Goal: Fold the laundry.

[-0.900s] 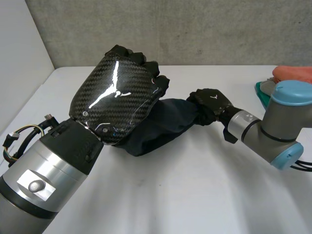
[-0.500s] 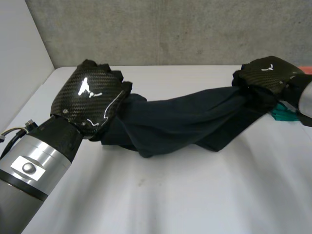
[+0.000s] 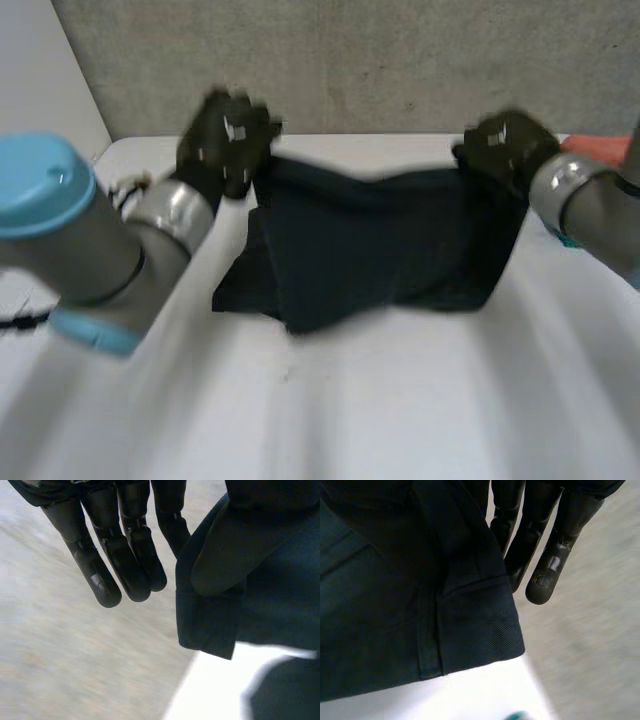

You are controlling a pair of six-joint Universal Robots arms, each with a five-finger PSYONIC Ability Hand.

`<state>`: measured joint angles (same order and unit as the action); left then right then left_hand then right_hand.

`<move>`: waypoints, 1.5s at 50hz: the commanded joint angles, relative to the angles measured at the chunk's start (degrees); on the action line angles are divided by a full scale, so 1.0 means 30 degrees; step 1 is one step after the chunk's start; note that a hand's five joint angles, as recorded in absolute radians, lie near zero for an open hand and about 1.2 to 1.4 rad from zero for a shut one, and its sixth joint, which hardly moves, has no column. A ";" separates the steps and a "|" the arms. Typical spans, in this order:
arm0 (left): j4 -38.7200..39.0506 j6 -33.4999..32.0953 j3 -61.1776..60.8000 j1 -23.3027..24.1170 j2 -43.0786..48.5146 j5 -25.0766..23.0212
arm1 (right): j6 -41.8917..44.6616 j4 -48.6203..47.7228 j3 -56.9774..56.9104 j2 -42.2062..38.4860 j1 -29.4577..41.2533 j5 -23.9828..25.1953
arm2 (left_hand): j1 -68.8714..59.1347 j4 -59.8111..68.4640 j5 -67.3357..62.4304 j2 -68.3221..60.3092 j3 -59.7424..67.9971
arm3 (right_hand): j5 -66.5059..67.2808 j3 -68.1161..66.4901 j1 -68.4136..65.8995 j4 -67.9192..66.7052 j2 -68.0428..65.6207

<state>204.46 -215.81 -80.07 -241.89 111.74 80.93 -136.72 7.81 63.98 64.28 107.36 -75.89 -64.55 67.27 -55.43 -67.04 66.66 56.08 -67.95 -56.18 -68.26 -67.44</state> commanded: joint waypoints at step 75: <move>-1.4164 -0.1392 -0.9057 0.2936 -0.6457 0.1792 | 0.4793 0.8004 1.2630 0.5994 -0.0249 -0.1422 | -0.4043 0.3135 -0.3748 -0.3213 0.3339 | 0.4639 -0.4017 -0.7939 -0.3912 -0.4185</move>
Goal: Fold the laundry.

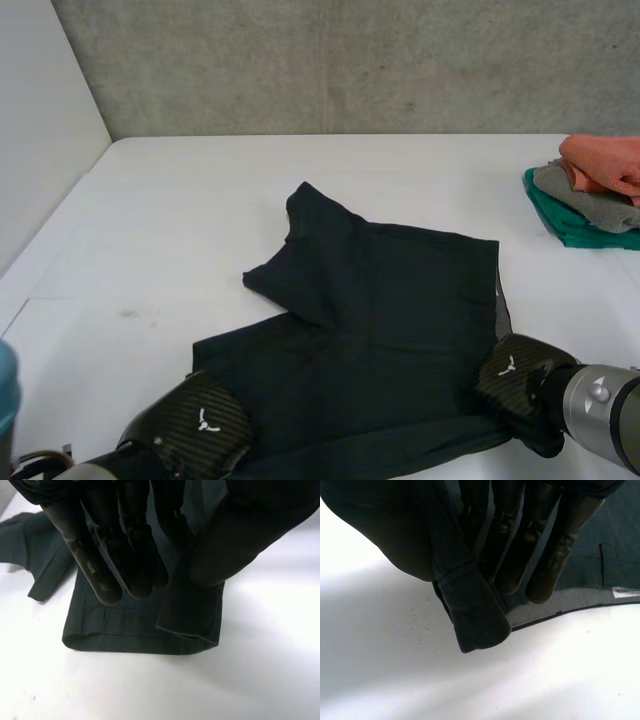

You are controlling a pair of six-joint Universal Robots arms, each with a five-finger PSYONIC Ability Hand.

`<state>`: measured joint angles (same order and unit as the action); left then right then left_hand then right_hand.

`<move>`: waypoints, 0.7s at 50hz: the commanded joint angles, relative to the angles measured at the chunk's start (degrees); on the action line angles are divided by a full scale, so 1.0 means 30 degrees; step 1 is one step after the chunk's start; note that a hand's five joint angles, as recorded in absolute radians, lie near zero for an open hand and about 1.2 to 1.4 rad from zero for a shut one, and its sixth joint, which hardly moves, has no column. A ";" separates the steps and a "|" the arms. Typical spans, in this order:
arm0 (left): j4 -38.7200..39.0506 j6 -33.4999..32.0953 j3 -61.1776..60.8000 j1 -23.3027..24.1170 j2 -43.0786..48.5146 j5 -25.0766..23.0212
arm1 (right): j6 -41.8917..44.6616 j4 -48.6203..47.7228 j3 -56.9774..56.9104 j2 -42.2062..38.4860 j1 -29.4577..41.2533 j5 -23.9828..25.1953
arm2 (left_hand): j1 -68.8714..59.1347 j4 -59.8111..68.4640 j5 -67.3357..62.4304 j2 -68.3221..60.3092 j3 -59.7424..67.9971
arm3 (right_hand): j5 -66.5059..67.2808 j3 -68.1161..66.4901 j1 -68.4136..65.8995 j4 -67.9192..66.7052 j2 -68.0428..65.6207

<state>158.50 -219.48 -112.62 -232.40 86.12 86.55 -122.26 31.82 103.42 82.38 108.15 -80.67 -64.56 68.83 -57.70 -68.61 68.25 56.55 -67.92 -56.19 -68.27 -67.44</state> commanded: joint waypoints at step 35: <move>1.0036 0.2583 1.0789 -0.4828 1.3625 -0.3858 | -0.0379 -0.3165 0.0067 -0.0625 -0.0894 0.0962 | 1.3800 -1.5222 1.4848 1.5151 -1.5028 | 0.4484 -0.4027 -0.7937 -0.3909 -0.4185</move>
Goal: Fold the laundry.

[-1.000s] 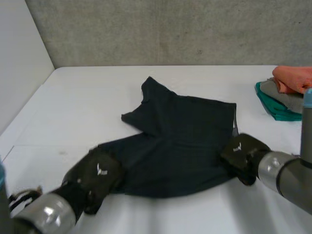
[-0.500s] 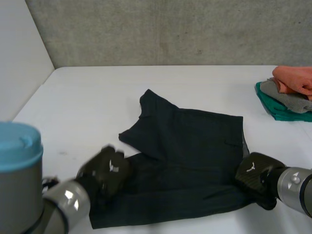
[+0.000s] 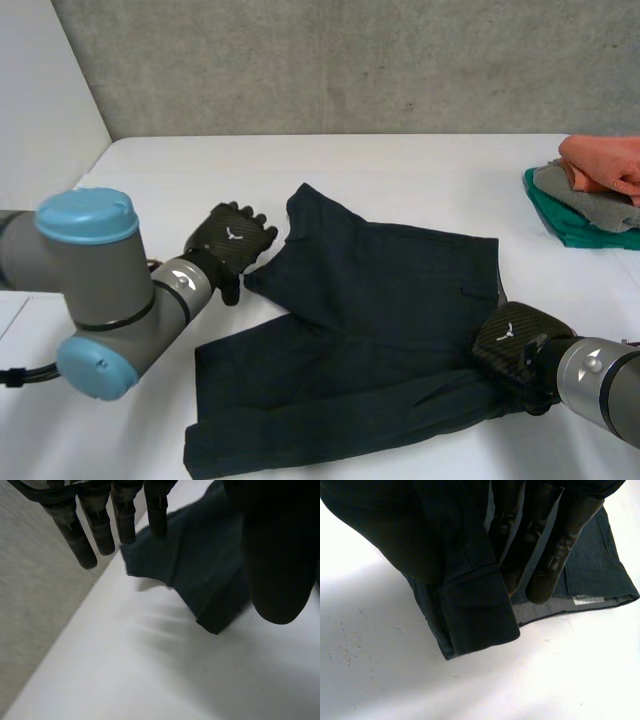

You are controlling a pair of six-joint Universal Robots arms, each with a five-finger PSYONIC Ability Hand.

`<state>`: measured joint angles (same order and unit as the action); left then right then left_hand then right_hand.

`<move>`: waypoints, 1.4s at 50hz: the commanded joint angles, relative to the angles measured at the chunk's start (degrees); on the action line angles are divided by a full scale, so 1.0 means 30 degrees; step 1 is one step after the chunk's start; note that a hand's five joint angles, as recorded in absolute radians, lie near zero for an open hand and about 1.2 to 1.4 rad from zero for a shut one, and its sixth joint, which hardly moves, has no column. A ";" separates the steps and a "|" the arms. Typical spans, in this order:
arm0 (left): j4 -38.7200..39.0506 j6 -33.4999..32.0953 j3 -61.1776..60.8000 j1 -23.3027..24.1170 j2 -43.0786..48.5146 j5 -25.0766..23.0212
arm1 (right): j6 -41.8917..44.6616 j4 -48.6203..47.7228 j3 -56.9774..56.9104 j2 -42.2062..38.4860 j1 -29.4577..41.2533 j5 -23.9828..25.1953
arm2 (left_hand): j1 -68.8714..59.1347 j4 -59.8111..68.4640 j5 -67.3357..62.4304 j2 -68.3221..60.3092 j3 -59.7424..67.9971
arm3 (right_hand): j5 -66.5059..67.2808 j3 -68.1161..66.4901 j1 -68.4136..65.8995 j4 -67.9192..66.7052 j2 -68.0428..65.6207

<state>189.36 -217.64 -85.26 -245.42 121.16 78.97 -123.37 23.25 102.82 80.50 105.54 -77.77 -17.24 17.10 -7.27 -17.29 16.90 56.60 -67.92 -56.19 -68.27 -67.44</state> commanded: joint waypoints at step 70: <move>0.5493 -0.3803 -0.0936 0.2648 0.1333 0.5844 | -0.0360 -0.1567 0.0941 -0.0027 -0.0229 -0.0005 | -2.0919 2.0967 -2.0909 -2.0903 2.1033 | 0.4468 -0.4027 -0.7937 -0.3909 -0.4185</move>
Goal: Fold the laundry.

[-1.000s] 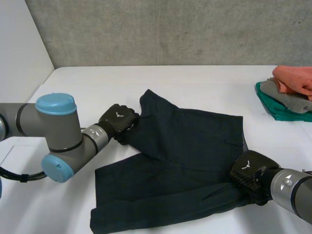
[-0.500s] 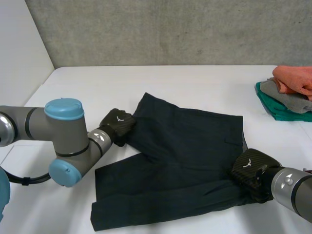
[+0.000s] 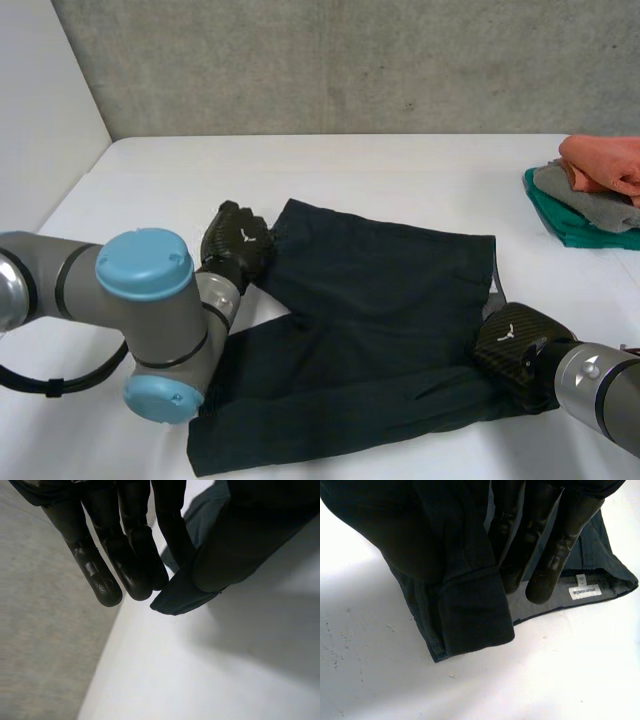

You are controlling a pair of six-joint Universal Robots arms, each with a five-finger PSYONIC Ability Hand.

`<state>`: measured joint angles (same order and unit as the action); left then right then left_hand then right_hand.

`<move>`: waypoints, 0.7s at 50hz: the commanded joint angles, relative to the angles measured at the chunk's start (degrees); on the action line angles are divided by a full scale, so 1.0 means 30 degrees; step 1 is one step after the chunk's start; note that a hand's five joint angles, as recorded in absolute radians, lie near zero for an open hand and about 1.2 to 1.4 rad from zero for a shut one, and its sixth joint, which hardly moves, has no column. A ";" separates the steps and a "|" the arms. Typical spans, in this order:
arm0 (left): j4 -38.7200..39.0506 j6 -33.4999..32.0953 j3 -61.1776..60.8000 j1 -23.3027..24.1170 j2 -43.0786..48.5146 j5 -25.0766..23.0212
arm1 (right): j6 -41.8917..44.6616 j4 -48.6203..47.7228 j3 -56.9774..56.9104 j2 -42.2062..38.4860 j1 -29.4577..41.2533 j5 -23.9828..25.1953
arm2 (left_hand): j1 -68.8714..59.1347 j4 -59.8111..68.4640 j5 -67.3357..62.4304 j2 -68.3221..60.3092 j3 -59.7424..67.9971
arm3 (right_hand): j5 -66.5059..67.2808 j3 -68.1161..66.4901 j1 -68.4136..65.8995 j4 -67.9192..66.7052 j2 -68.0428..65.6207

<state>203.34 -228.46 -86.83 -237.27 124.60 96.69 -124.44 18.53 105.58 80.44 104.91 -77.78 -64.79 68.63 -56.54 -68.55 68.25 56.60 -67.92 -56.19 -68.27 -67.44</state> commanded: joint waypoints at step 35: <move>-1.3549 0.9735 -0.5276 0.0163 -0.7783 -0.5069 | -0.1177 -0.0583 -0.0301 0.0023 0.0012 -0.0001 | 1.0176 -1.1456 1.0761 1.1430 -1.1331 | 0.4468 -0.4027 -0.7937 -0.3909 -0.4185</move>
<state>169.49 -201.65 -100.80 -236.23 100.43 87.31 -128.05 16.78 104.73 80.51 104.95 -77.77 -26.62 25.87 -16.14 -26.11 26.06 56.60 -67.92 -56.19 -68.27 -67.44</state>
